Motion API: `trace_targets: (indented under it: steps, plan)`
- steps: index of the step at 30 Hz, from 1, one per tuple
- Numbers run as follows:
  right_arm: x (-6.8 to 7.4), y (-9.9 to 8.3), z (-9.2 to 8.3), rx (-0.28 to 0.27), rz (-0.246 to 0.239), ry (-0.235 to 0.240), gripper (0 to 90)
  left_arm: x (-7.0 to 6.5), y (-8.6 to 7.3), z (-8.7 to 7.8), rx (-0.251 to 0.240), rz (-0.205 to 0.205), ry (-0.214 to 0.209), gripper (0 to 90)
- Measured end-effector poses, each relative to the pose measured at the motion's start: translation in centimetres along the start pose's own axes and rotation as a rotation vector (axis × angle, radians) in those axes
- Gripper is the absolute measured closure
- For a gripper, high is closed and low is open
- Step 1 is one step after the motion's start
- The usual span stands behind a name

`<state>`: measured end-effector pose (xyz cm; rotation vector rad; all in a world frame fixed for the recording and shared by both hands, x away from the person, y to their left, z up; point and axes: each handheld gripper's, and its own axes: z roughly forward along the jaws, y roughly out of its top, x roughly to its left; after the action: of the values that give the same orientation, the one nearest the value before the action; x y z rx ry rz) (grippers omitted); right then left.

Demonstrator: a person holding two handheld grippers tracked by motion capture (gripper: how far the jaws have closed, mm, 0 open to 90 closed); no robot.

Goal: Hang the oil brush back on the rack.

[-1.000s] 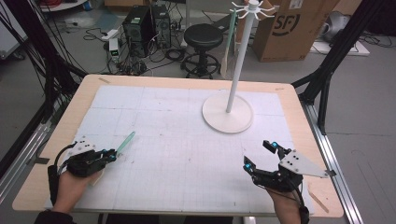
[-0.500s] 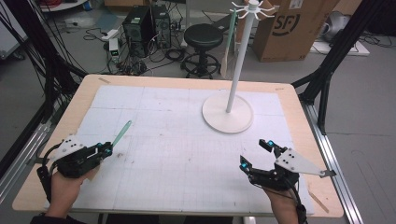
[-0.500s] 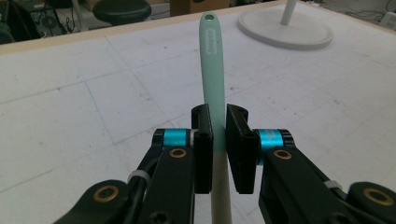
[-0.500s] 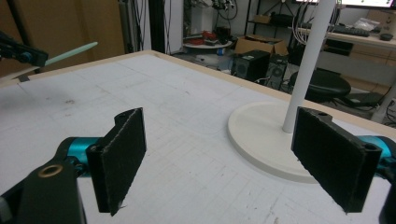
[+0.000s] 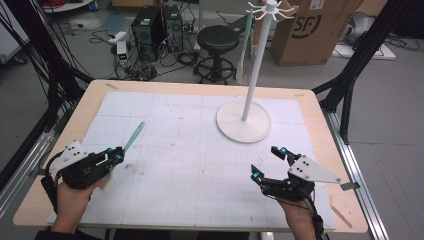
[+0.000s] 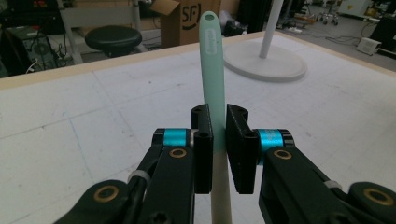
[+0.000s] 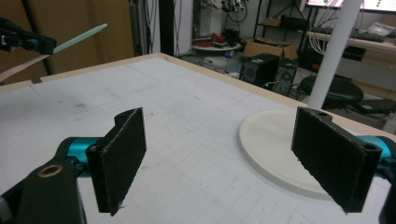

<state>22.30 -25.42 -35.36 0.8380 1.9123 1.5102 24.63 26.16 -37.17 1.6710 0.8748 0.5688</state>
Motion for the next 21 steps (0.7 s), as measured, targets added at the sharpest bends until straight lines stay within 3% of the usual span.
trace_targets:
  steps: [5,21]
  plan:
    - [0.3,0.3,0.5,-0.012,0.005,0.027,16.7,-0.7,0.6,0.0,-0.032,0.006,-0.017,81.5]
    - [2.5,2.6,5.0,-0.033,0.004,0.179,16.7,-3.8,1.7,1.2,-0.093,0.042,-0.097,81.5]
